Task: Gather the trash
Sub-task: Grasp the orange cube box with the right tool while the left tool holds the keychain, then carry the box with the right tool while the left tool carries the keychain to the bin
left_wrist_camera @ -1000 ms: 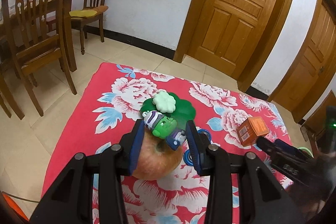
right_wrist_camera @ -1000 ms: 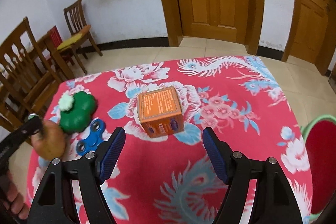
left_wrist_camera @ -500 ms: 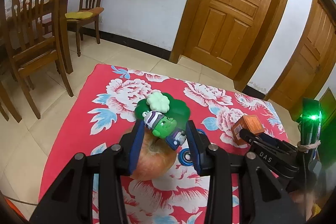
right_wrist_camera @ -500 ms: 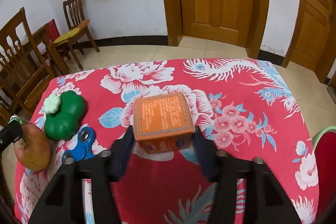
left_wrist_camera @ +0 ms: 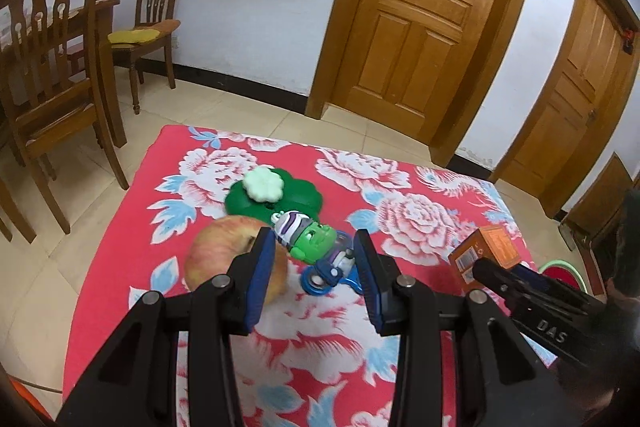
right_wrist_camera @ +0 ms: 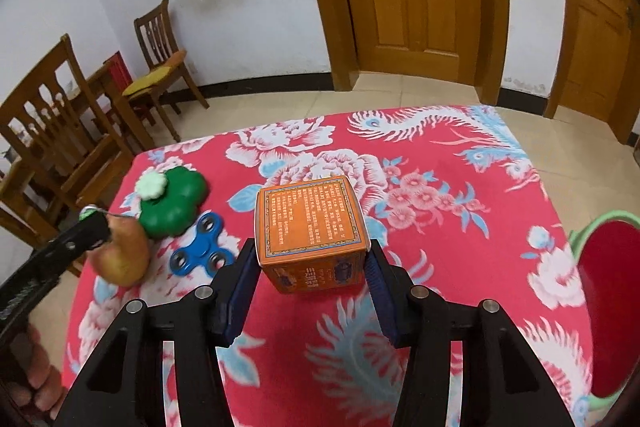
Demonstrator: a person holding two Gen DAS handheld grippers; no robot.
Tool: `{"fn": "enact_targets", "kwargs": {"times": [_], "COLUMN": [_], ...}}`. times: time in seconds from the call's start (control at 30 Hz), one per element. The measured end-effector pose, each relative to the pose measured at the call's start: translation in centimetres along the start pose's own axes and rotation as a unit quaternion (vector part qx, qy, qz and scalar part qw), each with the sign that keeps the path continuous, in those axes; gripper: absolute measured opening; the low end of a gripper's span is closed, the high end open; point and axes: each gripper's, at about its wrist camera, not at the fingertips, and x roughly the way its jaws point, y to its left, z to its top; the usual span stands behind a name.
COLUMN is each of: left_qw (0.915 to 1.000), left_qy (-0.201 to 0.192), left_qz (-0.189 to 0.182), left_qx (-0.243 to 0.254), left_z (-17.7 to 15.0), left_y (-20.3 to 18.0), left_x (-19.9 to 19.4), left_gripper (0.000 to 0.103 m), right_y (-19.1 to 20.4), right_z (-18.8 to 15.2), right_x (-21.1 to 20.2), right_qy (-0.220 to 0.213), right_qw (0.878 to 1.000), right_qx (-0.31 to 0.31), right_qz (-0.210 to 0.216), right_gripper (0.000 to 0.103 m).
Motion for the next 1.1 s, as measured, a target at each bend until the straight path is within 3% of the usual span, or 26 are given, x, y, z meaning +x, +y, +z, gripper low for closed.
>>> {"fn": "enact_targets", "kwargs": {"times": [0.47,1.1], "left_qw": [0.9990,0.9915], "left_qy": [0.005,0.019], "left_qz": [-0.038,-0.102], "left_qx": [0.022,0.078], "left_z": [-2.2,-4.9], "left_y": [-4.2,-12.4], "left_x": [-3.1,-5.8], "left_gripper": [0.041,0.041], "right_y": [-3.0,-10.8], "right_z": [-2.3,-6.2], "right_x": [-7.8,-16.0], "right_qy": [-0.036,-0.089], "right_qw": [0.999,0.991], "right_qx": [0.025,0.095], "right_qz": [0.014,-0.023], "right_gripper": [0.053,0.053]}}
